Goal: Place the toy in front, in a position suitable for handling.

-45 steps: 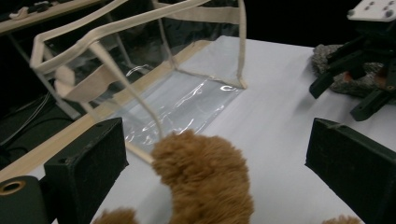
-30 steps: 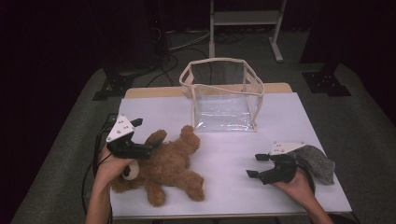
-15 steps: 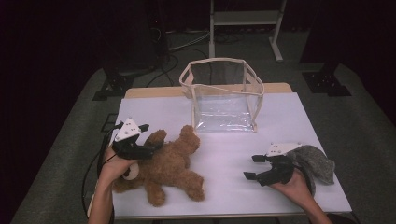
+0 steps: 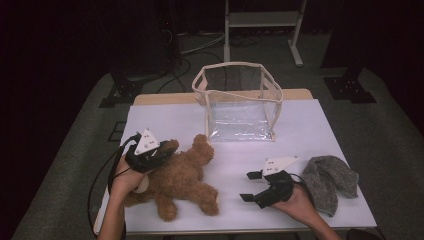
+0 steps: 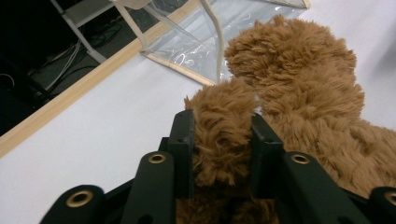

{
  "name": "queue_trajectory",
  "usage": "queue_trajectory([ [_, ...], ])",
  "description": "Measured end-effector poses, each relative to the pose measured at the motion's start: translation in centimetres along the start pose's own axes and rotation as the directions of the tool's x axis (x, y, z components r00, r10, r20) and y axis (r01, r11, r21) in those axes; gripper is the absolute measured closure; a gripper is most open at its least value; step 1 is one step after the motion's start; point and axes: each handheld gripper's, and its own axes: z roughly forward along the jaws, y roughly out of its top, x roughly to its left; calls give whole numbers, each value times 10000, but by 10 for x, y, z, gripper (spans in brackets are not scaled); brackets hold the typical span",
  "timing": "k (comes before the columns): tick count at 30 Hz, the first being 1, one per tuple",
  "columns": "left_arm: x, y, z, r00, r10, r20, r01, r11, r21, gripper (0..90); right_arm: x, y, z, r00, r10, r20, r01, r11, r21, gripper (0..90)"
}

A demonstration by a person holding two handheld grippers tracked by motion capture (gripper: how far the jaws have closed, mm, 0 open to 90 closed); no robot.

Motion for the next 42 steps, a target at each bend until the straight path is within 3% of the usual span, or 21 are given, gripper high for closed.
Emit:
queue_trajectory([
  [2, 0, 0, -2, 10000, -23, 44, 24, 9999, -106, 715, 7, 16, 14, 9965, 8, -833, -28, 9997, -240, 221],
  [5, 0, 1, -3, 10000, -14, 64, 15, 9999, -145, 728, 11, 26, 22, 9940, -161, -1080, 125, 9993, -340, 222],
  [7, 1, 1, -3, 10000, -8, 74, 9, 9998, -188, 737, 15, 39, 41, 9865, -59, -1637, 12, 9996, -290, 238],
  [8, 1, 1, -3, 10000, -55, 81, 57, 9997, -222, 737, 15, 39, 41, 9865, -59, -1637, 12, 9996, -290, 238],
  [12, 1, 2, -4, 10000, -39, 71, 41, 9996, -269, 737, 18, 42, 70, 9848, -64, -1734, 132, 9992, 381, 293],
  [13, 1, 2, -4, 10000, -23, 92, 26, 9996, -272, 738, 18, 39, 84, 9846, 54, -1746, 88, 9967, 803, 388],
  [16, 1, 2, -4, 9999, -11, 153, 16, 9994, -334, 738, 18, 35, 98, 9805, 311, -1940, -90, 9934, 1140, 535],
  [19, 0, 4, -6, 9999, 29, 150, -24, 9994, -342, 743, 19, 36, 99, 9813, 301, -1903, -86, 9936, 1129, 595],
  [20, 1, 6, -8, 9999, 100, 134, -96, 9996, -284, 744, 20, 38, 95, 9849, 155, -1723, 33, 9941, 1082, 649],
  [27, -1, 15, -11, 9996, 234, 154, -227, 9987, -453, 755, 18, 43, 84, 9814, 329, -1893, -129, 9943, 1059, 709],
  [30, -4, 22, -12, 9992, 319, 259, -302, 9974, -660, 755, 19, 47, 72, 9849, 165, -1723, 17, 9945, 1048, 713],
  [32, -6, 27, -12, 9984, 424, 383, -392, 9960, -807, 755, 19, 49, 50, 9889, 9, -1484, 141, 9949, 999, 713],
  [33, -8, 31, -11, 9980, 394, 489, -347, 9950, -935, 755, 19, 49, 50, 9889, 9, -1484, 141, 9949, 999, 713],
  [36, -14, 45, -8, 9950, 677, 734, -596, 9925, -1070, 754, 18, 47, 27, 9914, -52, -1306, 175, 9955, 933, 713],
  [37, -19, 53, -5, 9931, 831, 824, -731, 9903, -1181, 754, 19, 43, 10, 9933, -119, -1148, 219, 9961, 860, 713],
  [38, -22, 60, -2, 9908, 989, 928, -871, 9885, -1235, 754, 19, 43, 10, 9933, -119, -1148, 219, 9961, 860, 713],
  [39, -30, 71, 4, 9864, 1202, 1118, -1046, 9851, -1362, 754, 18, 39, -7, 9943, -121, -1063, 201, 9970, 743, 713],
  [40, -30, 71, 4, 9864, 1202, 1118, -1046, 9851, -1362, 754, 18, 39, -7, 9943, -121, -1063, 201, 9970, 743, 713],
  [41, -40, 85, 14, 9783, 1486, 1441, -1278, 9813, -1440, 755, 18, 34, -22, 9957, -96, -922, 161, 9974, 695, 712],
  [42, -40, 85, 14, 9783, 1486, 1441, -1278, 9813, -1440, 755, 18, 34, -22, 9957, -96, -922, 161, 9974, 695, 712],
])
